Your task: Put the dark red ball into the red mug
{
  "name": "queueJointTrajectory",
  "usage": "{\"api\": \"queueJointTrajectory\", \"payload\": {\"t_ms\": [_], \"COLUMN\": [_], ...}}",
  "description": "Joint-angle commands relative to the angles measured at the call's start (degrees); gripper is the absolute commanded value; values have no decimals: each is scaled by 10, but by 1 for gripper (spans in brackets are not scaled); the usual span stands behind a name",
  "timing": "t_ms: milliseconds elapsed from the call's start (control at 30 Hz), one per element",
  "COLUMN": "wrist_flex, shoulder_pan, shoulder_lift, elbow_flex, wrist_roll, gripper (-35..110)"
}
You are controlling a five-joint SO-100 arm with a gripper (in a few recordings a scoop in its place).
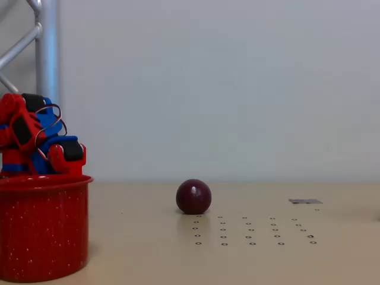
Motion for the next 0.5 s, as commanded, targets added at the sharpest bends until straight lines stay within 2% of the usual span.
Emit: {"api": "queueJointTrajectory", "payload": {"t_ms": [0, 467], "wrist_flex": [2, 2], "shoulder_pan": [-17, -29], "shoulder_lift": [43, 43], "elbow_flex": [10, 10], "wrist_roll": [-11, -22], "gripper": [-2, -2]}}
